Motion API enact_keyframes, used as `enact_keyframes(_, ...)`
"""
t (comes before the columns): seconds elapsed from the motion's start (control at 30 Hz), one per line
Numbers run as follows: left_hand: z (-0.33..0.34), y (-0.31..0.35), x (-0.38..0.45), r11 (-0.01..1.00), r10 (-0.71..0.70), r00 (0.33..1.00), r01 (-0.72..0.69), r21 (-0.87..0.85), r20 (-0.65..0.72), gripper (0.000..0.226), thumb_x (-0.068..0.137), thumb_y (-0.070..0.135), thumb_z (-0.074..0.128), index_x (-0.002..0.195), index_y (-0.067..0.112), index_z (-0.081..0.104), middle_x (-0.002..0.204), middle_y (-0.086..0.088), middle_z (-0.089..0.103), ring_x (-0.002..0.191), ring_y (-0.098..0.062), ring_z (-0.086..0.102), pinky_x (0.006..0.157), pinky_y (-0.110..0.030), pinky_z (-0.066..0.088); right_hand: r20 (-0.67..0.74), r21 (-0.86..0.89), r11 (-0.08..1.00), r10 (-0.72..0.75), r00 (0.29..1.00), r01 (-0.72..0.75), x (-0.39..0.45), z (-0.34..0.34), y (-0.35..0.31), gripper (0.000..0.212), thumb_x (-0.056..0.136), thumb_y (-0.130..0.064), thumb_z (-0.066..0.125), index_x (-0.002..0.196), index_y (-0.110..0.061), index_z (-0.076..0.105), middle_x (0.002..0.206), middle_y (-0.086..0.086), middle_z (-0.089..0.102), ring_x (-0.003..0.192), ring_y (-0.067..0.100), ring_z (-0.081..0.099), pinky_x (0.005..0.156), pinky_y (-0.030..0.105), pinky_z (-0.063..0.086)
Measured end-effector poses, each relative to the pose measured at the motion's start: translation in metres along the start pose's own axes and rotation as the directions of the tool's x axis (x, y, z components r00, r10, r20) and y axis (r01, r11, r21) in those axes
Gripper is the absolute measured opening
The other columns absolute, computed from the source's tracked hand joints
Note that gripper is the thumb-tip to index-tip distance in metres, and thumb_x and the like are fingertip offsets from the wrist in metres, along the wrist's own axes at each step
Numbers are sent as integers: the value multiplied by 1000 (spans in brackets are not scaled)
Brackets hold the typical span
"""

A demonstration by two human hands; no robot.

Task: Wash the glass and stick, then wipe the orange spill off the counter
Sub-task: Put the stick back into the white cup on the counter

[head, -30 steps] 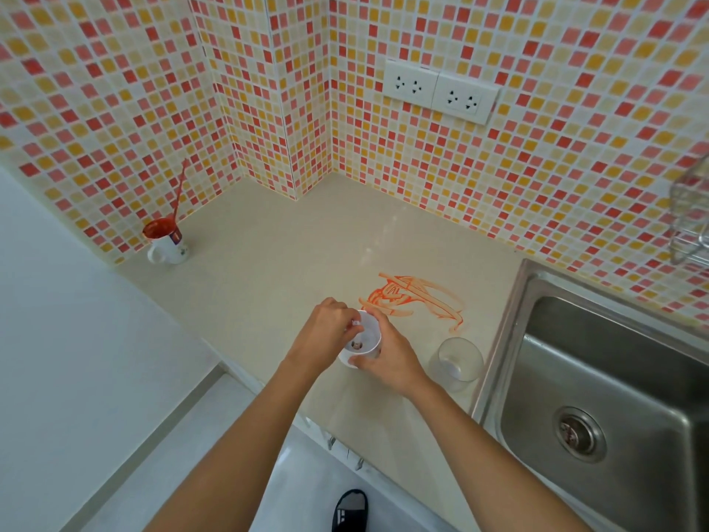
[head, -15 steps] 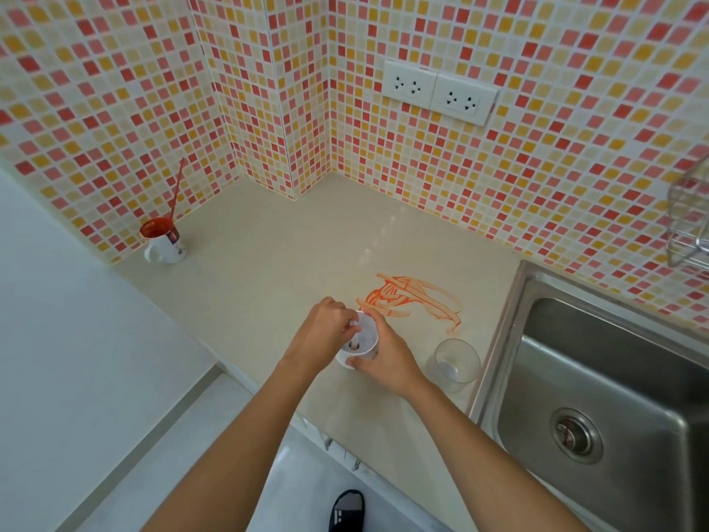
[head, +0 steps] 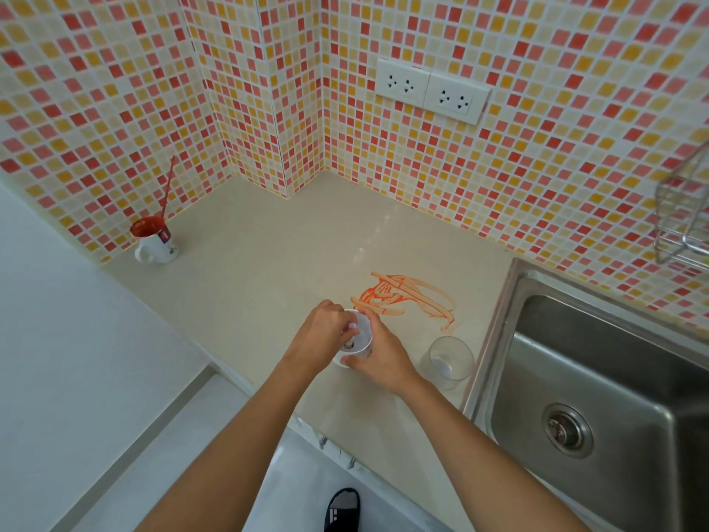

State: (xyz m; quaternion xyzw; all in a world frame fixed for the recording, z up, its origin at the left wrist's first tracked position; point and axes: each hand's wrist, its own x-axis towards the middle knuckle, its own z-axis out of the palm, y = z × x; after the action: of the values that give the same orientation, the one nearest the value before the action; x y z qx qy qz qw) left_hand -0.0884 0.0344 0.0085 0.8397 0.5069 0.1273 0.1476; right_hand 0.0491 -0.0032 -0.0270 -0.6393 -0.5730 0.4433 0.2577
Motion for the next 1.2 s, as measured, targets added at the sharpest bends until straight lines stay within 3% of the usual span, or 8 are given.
enact_keyframes(0.33,10,-13,-5,997,20,994,-28,-70,-106,19,88,26,65,102,16,72,92,-3,72,89,-23,57,75,-30,40,13,24,1000,-6,1000,6,-1,-1,1,94,65,-27,83,140,-41,28,132,-12,53,116,13,54,95,27,47)
enact_keyframes(0.47,18,-21,-25,967,-96,972,40,-252,-214,33,90,35,58,117,17,64,96,2,62,92,-17,50,81,-29,42,16,22,1000,-17,1000,17,-2,-1,0,98,67,-21,82,145,-36,25,134,-11,52,117,11,52,91,19,43)
enact_keyframes(0.57,21,-27,-35,922,-253,913,126,-367,-322,17,94,25,58,103,13,66,95,3,54,93,-15,49,80,-23,38,8,-32,999,-42,999,42,-5,-1,3,100,74,-9,74,148,-38,15,134,-9,53,119,14,53,87,19,42)
enact_keyframes(0.7,25,-34,-42,823,-461,818,250,-510,-343,13,96,17,54,96,10,64,95,2,54,91,-15,53,84,-32,46,-74,-75,991,-118,990,112,-19,-3,5,105,84,0,60,135,-64,-6,138,-16,43,120,7,47,93,23,41)
enact_keyframes(0.77,31,-36,-45,816,-453,839,255,-519,-300,22,92,1,51,110,10,61,102,2,53,94,-15,54,86,-34,48,-106,-72,989,-135,985,127,-30,-5,8,101,86,2,55,133,-69,1,136,-25,35,124,2,42,97,26,44)
enact_keyframes(0.87,45,-38,-51,801,-433,891,311,-512,-136,60,77,-15,50,130,12,49,117,-3,50,101,-15,50,86,-29,45,-193,-85,992,-103,976,88,-45,-11,17,70,90,-1,54,144,-40,31,139,-16,40,120,4,49,92,23,49)
enact_keyframes(1.07,66,-35,-52,736,-375,922,361,-573,99,80,69,3,73,139,16,38,134,-2,39,122,-22,44,104,-41,41,-552,-74,990,-143,822,122,-76,-41,21,28,92,-7,59,115,-19,65,101,-13,63,86,3,59,68,11,47)
enact_keyframes(1.2,70,-31,-47,680,-357,928,338,-651,108,95,52,31,90,134,26,41,129,7,48,119,-15,47,100,-36,42,-767,-8,998,-46,640,61,-96,-52,41,40,83,8,59,116,-16,61,103,-4,59,87,8,57,71,8,44)
